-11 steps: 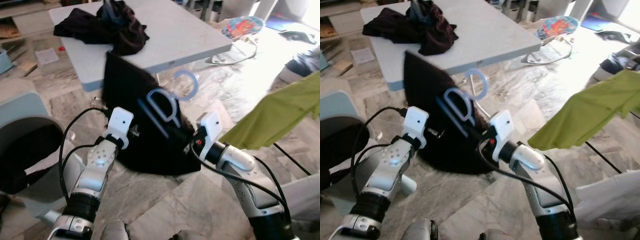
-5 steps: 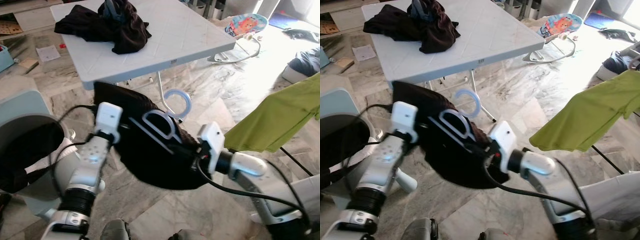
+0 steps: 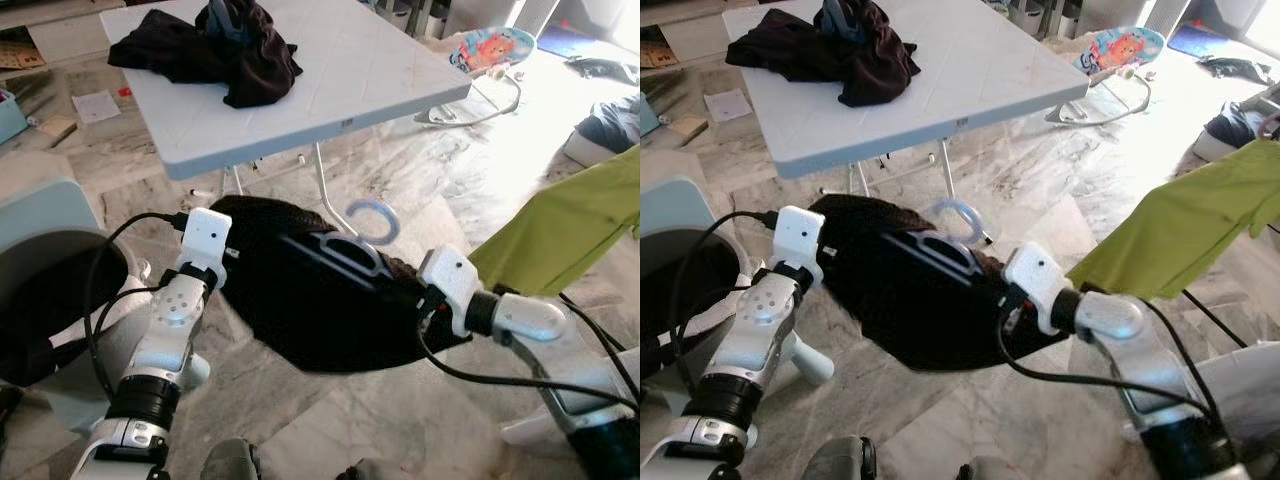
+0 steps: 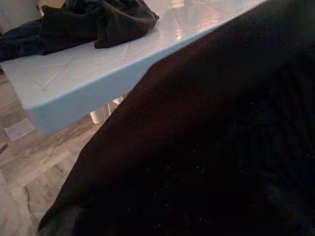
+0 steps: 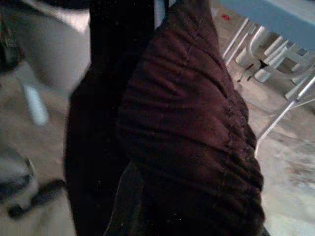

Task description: Hang hanger

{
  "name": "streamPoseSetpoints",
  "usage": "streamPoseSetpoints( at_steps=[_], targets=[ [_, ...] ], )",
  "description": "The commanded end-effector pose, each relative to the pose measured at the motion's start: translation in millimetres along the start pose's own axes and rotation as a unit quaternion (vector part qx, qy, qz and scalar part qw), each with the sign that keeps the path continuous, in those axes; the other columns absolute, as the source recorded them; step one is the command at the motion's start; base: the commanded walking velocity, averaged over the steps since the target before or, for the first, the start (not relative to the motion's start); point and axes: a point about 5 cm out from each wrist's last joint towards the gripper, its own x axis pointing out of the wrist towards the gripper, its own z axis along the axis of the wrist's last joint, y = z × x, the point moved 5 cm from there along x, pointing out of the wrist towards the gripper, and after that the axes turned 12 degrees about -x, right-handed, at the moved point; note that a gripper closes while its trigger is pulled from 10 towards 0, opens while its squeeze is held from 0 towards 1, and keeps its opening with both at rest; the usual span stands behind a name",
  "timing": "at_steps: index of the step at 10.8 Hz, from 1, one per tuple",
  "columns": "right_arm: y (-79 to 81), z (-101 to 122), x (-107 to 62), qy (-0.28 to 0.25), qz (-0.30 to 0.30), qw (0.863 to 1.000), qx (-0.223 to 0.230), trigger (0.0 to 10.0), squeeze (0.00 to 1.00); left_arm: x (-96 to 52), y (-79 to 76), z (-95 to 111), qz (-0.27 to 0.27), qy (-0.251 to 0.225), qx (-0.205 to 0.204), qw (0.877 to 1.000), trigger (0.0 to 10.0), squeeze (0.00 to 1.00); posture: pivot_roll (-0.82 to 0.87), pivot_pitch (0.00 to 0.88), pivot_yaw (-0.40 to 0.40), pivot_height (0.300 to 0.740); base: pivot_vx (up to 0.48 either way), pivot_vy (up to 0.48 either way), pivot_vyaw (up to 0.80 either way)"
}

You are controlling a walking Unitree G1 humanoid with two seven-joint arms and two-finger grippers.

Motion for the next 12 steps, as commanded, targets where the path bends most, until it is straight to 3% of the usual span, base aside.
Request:
streamPoseSetpoints(
  at_steps=[1,4,5,6,8,9,10,12],
  targets=[
    [-6.5,-19,-9.5,0.047,-0.003,0.999,-0.027,10.0,0.00,-1.3,17.4,8,0.024,-0.012,0.009,1.000,0.0,0.00,-0.09,0.070,-0.043,0.740,0.000,0.000,0.00],
    [-18.2,-41,-21.1,0.103,-0.002,0.991,-0.089,10.0,0.00,-0.9,29.0,9,0.034,-0.007,0.013,0.999,0.0,0.00,-0.09,0.070,-0.043,0.740,0.000,0.000,0.00],
    [-16.8,-45,-22.3,0.112,0.008,0.988,-0.104,10.0,0.00,0.2,26.5,8,0.028,-0.003,0.012,1.000,0.0,0.00,-0.09,0.068,-0.041,0.740,0.000,0.000,0.00],
    [2.6,-44,-26.3,0.098,0.066,0.987,-0.114,10.0,0.00,1.3,25.5,6,0.024,0.002,0.011,1.000,0.0,0.00,-0.09,0.068,-0.042,0.740,0.000,0.000,0.00],
    [16.0,-44,-45.3,0.085,0.126,0.984,-0.093,10.0,0.00,0.6,35.1,4,0.025,0.012,0.020,0.999,0.0,0.00,-0.09,0.068,-0.042,0.740,0.000,0.000,0.00],
    [-2.3,-40,-62.2,0.081,0.117,0.986,-0.091,10.0,0.00,-1.8,42.8,-2,0.027,0.029,0.026,0.999,0.0,0.00,-0.10,0.072,-0.040,0.740,0.000,0.000,0.00],
    [-16.2,-34,-67.8,0.072,0.097,0.988,-0.101,10.0,0.00,-2.9,44.8,-6,0.027,0.041,0.026,0.998,0.0,0.00,-0.10,0.072,-0.039,0.740,0.000,0.000,0.00],
    [-47.9,10,-86.7,-0.006,0.071,0.995,-0.068,10.0,0.00,-4.1,43.2,-17,0.017,0.067,0.022,0.997,0.0,0.00,-0.11,0.069,-0.034,0.740,0.000,0.000,0.00]
  ],
)
